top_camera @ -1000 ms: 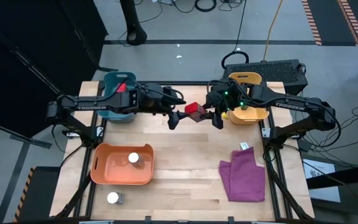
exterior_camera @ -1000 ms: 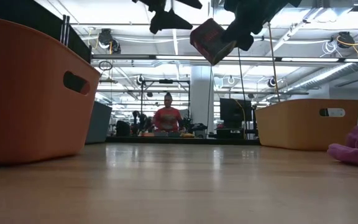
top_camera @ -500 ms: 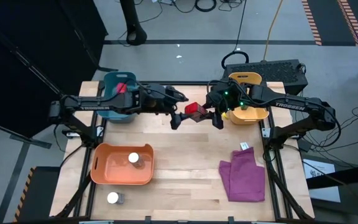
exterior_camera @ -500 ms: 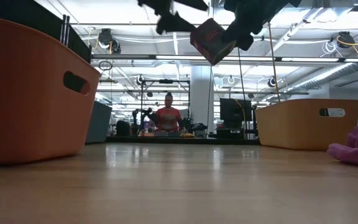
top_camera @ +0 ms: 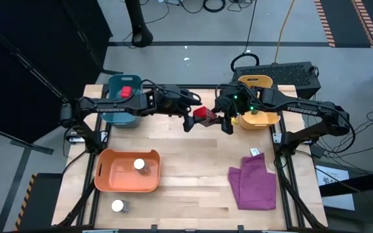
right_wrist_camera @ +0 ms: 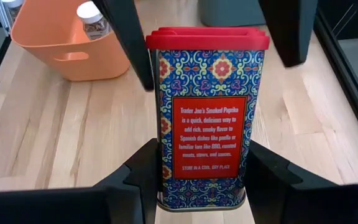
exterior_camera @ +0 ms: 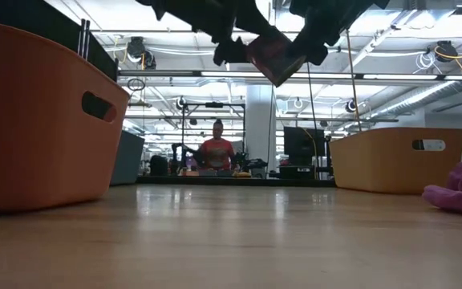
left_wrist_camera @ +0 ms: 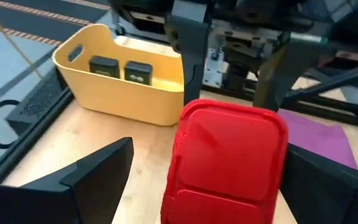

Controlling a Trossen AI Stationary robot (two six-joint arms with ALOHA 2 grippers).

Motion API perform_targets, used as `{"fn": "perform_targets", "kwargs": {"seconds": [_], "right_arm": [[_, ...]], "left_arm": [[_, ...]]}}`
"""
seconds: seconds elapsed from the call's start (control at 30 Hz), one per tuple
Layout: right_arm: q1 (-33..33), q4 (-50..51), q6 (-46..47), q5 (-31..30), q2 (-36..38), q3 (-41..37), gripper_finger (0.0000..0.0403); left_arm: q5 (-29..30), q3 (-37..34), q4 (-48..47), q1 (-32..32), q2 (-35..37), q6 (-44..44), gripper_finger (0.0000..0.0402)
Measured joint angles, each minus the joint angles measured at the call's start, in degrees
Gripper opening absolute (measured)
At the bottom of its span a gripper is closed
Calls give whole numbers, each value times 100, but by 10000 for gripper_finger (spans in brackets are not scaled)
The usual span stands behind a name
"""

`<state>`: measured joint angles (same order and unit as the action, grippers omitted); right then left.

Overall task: Sort spices by type
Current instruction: Put the red seasoning can into the blue bin

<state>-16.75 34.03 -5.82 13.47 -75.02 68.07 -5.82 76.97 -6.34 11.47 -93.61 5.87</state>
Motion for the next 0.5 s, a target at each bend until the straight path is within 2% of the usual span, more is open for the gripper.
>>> {"fn": "perform_targets", "kwargs": {"seconds": [0.13,0.3,0.4,0.5], "right_arm": [[-1,-1,-3,11,0,0,157],[0,-2,-4,11,0,0,157],[0,-1,-25,11,0,0,157],[0,-5,-67,33,0,0,157]], "left_arm": [[-323,0,87,15,-5,-46,367],[-357,0,236,2,-5,-51,361],[-359,0,230,-2,-5,-66,330],[-400,0,183,-3,-5,-90,278]]}}
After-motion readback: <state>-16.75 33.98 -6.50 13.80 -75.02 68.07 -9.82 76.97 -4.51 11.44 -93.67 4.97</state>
